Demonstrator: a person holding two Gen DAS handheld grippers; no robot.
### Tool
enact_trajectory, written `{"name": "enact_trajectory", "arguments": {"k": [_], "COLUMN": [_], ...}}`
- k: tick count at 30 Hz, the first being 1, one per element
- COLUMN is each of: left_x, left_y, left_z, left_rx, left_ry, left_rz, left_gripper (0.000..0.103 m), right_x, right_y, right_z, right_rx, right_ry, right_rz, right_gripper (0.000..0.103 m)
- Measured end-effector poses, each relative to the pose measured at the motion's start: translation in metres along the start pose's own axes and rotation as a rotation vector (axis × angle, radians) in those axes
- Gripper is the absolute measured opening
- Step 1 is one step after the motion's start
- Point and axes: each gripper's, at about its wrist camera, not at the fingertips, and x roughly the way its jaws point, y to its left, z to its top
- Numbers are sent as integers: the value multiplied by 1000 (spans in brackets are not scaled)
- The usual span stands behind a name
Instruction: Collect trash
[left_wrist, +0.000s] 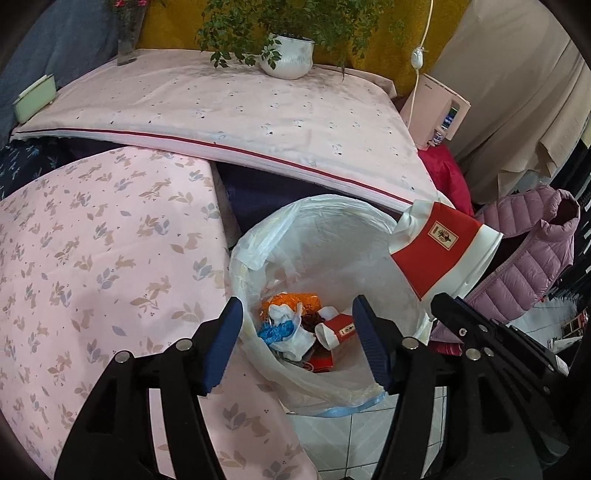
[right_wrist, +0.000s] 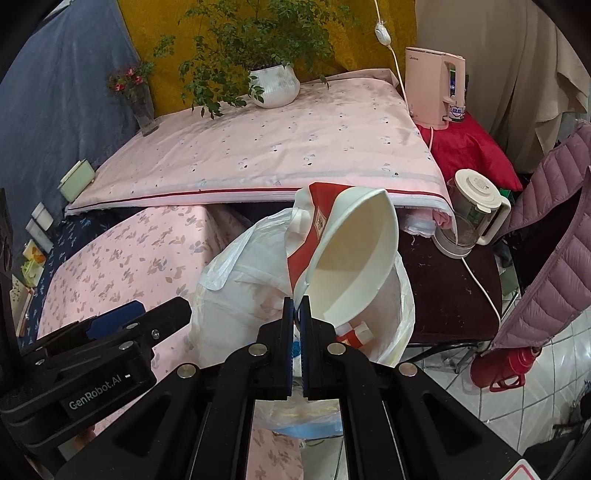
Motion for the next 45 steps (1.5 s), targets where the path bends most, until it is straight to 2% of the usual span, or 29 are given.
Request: {"name": "enact_trajectory", "arguments": {"k": [14, 17, 19, 24, 30, 34, 45], "left_x": [-15, -18, -21, -27, -33, -38, -46], "left_y": [35, 38, 40, 43, 46, 49, 63], "left_z": [-2, -3, -4, -7, -13, -19, -36], "left_rx": [-24, -23, -20, -16, -4, 8, 5], "left_ry": [-53, -65, -75, -90, -96, -100, -88], "left_rz": [183, 211, 227, 257, 292, 319, 358], "left_gripper": [59, 68, 70, 75, 79, 85, 91], "right_x": [1, 0, -2, -9, -18, -22, -35], "right_y": [27, 31, 34, 39, 44, 48, 66], "right_z": [-1, 0, 0, 0, -3, -9, -25], "right_rx": [-48, -57, -62, -79, -100, -123, -209], "right_ry": [3, -1, -2, -21, -37, -41, -68], "right_rz": [12, 9, 7, -6, -7, -9, -36], "right_gripper": [4, 8, 9, 32, 46, 48, 82]}}
